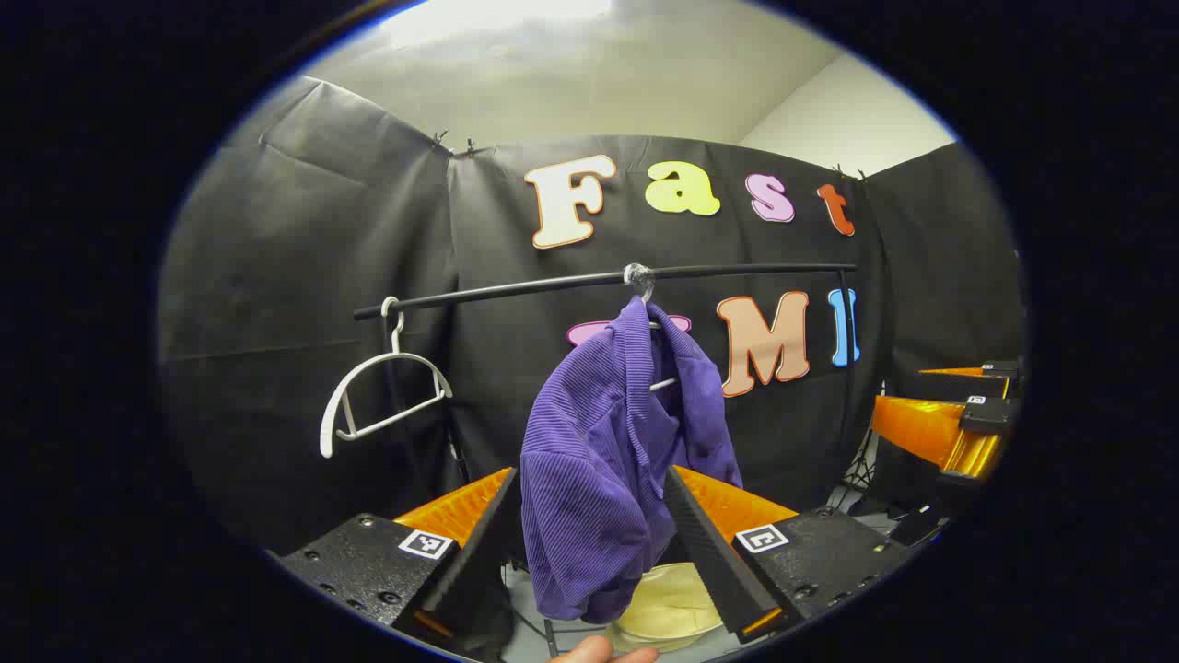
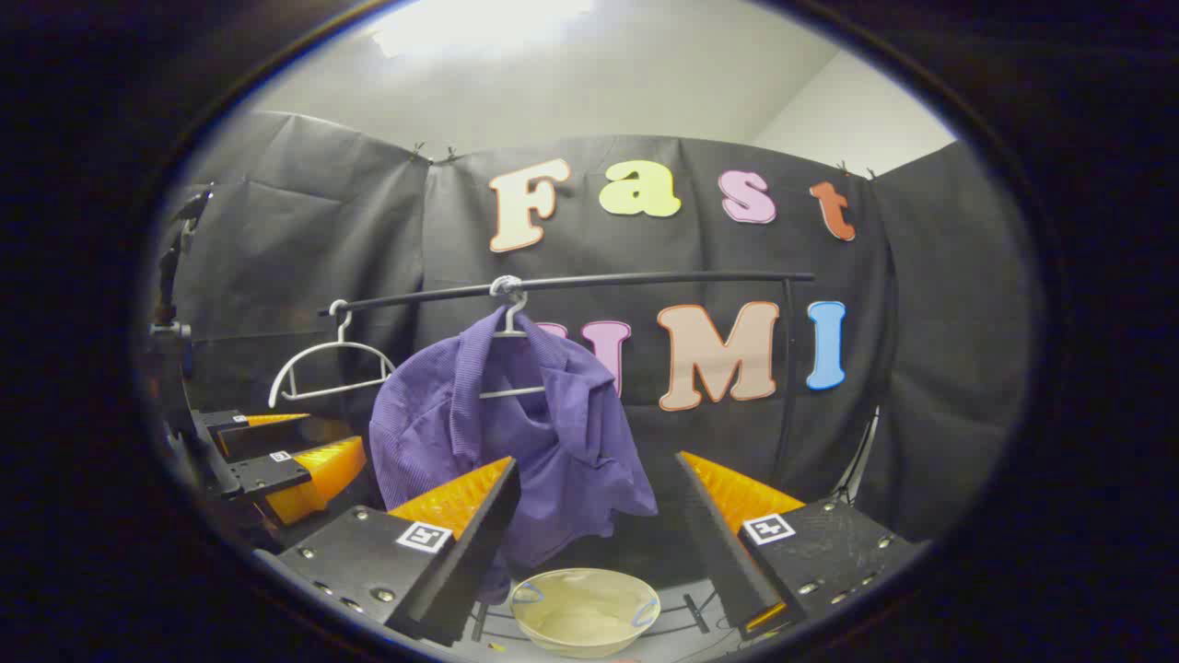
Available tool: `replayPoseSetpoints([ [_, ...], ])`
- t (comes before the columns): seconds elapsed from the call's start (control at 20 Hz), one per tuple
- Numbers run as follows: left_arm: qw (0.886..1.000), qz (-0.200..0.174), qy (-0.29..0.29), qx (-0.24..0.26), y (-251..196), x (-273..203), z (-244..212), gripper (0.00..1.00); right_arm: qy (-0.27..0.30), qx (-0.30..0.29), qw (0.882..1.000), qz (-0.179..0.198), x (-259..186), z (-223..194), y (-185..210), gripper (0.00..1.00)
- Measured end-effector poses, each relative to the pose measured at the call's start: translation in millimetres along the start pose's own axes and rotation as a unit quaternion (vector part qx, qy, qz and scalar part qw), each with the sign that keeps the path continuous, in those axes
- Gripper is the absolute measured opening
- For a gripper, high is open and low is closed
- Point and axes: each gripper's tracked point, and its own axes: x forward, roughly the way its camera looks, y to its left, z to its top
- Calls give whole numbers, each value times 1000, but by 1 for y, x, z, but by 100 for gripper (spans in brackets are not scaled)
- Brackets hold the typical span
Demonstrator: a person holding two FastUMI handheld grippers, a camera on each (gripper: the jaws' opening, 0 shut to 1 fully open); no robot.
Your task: Grasp the clothes on the hanger with both hands and then place them into the laundry hamper below.
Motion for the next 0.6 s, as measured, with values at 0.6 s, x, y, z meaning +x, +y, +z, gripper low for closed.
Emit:
replayPoseSetpoints([
  [0.6, 1000, 14, -2, 8, -30, -22, 7, 99, -1, 17, 1000, 24, -18, 6, -12, 97],
])
